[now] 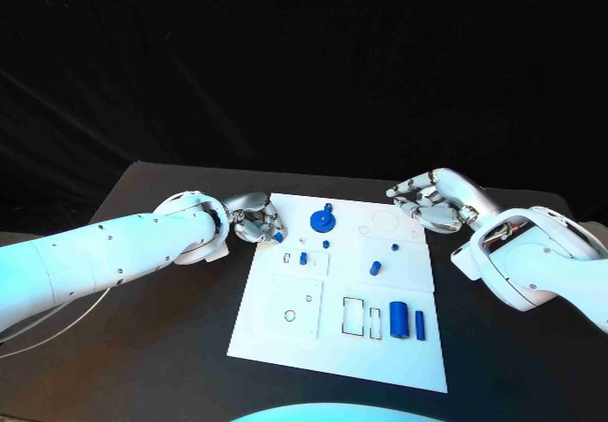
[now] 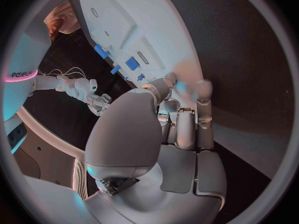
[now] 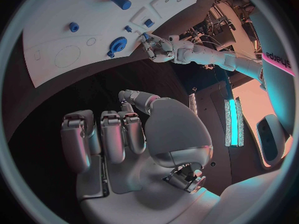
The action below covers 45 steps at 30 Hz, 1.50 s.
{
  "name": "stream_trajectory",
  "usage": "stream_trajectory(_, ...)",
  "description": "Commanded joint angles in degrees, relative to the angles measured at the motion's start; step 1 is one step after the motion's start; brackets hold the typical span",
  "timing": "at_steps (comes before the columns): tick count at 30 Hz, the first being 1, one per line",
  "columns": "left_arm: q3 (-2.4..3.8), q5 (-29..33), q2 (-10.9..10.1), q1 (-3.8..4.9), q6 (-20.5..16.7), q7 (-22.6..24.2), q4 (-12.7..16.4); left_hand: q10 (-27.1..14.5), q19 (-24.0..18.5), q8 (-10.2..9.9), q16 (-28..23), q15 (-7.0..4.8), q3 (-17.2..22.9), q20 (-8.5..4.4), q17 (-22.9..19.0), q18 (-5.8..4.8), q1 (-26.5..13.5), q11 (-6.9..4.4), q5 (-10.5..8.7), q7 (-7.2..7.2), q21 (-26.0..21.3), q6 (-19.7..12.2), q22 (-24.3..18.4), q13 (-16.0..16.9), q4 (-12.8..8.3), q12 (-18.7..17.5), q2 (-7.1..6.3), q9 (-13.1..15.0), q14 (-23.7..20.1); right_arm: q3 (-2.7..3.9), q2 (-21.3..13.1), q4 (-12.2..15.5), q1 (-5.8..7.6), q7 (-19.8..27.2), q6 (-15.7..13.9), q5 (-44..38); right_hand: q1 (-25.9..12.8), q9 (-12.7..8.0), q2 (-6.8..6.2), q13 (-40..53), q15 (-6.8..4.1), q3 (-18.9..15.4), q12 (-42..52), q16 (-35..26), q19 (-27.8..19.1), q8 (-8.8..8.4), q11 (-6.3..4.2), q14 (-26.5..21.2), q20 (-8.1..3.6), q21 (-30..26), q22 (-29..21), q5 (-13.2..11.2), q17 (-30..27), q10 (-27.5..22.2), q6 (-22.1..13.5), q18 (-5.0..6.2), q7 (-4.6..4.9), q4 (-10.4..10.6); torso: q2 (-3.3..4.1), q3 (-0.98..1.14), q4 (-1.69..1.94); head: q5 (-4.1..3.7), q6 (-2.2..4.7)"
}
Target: Assemble the parts on the task board
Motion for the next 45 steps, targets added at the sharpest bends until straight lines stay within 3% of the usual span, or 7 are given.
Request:
stream_trajectory(1,-0.07,-0.5,0.0,-0.09,0.7,-0.2,0.0,-0.2,-0.4,-0.3,-0.1,0.01,-0.1,-0.09,0.1,0.21,0.5,0.24,0.25,0.32,0.2,-0.1,0.1,0.1,-0.4,0.0,-0.06,-0.1,-0.4,0.03,0.0,0.0,0.01,0.1,-0.1,-0.1,-0.1,0.1,-0.39,15.1,0.28,-0.3,0.2,0.2,5.6,-0.24,0.51,6.1,0.38,0.0,14.8,-0.3,15.1,5.9,0.4,-0.22,0.05,0.0,0.01,0.01,-0.01,0.02,0.0)
stream_trajectory(20,-0.04,-0.6,-0.2,-0.09,0.5,-0.1,0.1,0.2,-0.2,-0.8,0.2,0.0,0.4,-0.21,0.7,0.1,2.1,0.31,0.26,0.35,1.5,-0.2,1.4,0.5,-2.6,0.2,-1.67,-0.7,-0.1,0.03,0.1,-0.1,0.03,-0.2,-0.2,-0.1,-0.1,0.1,-0.34,15.1,0.31,-0.8,0.2,0.2,5.7,-0.22,0.55,6.1,0.41,0.0,14.8,-0.6,15.1,5.9,0.5,-0.23,0.09,0.0,0.01,0.0,-0.01,0.05,0.03)
stream_trajectory(45,-0.02,-0.6,-0.6,-0.09,0.4,0.1,0.5,0.4,-0.3,-1.1,0.3,0.01,1.4,-0.3,0.9,0.07,2.8,0.38,0.29,0.4,2.5,-0.2,2.4,0.6,-4.1,0.1,-2.06,-1.2,-0.1,0.03,0.2,-0.3,0.03,-0.4,-0.3,-0.2,0.0,0.1,-0.35,15.1,0.34,-1.1,0.2,0.2,5.7,-0.23,0.6,6.1,0.43,0.0,14.8,-0.7,15.1,5.9,0.5,-0.24,0.14,0.1,0.0,0.02,-0.03,0.09,-0.06)
